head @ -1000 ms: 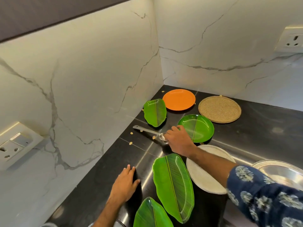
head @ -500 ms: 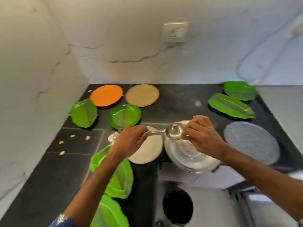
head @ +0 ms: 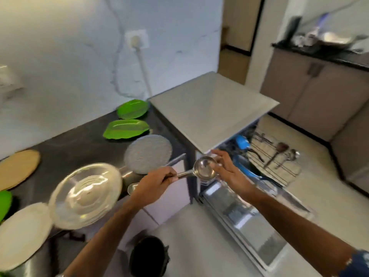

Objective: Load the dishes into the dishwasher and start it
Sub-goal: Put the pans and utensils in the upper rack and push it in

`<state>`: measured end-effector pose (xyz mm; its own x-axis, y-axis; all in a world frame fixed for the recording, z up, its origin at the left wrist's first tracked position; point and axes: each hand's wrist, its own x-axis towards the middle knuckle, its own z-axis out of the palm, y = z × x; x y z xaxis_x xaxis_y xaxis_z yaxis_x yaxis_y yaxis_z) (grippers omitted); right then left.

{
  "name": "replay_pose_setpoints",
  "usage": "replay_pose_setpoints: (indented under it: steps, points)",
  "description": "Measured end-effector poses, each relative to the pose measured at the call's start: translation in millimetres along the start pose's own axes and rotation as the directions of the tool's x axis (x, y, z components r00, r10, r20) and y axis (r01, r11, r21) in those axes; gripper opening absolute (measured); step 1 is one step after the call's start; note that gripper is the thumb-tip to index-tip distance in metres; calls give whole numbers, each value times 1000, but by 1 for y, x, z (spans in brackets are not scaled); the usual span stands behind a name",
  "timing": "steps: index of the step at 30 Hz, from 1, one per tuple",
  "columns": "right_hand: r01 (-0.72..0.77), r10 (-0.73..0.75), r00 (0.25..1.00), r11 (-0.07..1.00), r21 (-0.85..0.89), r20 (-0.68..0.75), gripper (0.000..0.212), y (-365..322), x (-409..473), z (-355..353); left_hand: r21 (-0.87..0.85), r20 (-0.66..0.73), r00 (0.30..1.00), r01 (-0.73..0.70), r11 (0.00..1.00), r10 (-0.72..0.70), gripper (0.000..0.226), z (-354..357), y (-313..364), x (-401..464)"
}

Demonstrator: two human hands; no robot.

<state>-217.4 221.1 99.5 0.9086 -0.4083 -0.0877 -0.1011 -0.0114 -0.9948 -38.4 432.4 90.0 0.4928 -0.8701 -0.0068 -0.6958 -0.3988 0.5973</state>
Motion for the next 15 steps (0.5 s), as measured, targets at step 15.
replay_pose_setpoints:
  steps: [15]
  points:
    - [-215,407,824,869,446,-395,25,75,-64,-270,131,136,938,-337,932,320,22,148,134,235]
